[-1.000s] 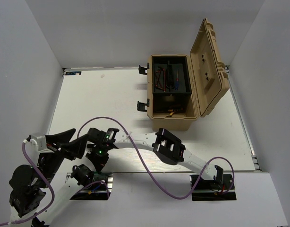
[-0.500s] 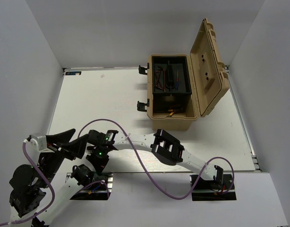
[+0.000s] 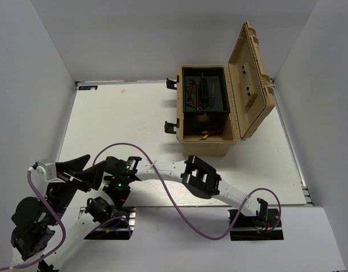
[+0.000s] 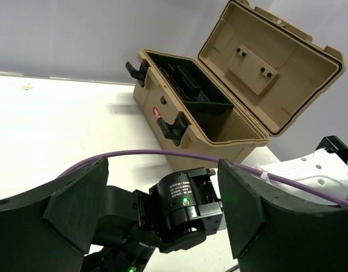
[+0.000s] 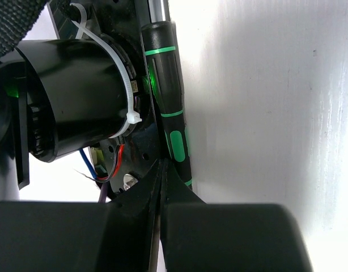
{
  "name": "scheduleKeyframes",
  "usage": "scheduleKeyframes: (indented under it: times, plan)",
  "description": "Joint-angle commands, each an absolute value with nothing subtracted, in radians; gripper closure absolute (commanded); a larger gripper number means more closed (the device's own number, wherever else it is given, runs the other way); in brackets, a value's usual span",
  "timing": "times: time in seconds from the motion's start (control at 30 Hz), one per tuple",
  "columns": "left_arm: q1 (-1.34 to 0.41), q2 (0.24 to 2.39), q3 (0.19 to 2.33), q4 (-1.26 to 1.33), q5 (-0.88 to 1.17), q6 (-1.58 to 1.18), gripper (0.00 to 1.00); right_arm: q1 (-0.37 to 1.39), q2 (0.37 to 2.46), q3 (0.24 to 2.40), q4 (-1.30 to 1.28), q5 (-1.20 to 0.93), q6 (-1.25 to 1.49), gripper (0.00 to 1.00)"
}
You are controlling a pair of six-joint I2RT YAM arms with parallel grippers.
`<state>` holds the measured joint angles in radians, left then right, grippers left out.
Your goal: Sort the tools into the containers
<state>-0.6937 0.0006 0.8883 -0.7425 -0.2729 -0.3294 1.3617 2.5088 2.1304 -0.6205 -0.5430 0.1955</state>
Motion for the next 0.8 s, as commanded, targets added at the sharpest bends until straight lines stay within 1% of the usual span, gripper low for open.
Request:
scheduleKeyframes:
  times: [0.0, 0.33, 0.77]
  plan:
    - [-0.692, -0.069, 0.919, -0.764, -0.284, -0.318, 0.12, 1.367, 2.523, 2.137, -0.637, -0.419, 0.17, 1.0]
    - [-0.692, -0.078, 0.919, -0.764, -0.284, -0.318, 0.12, 1.356, 2.516, 2.157, -0.649, -0.371, 0.146, 1.0]
    - [-0.692, -0.078, 0.91, -0.755, -0.284, -0.318, 0.12, 1.325, 2.487, 2.154, -0.65, -0.362, 0.127, 1.0]
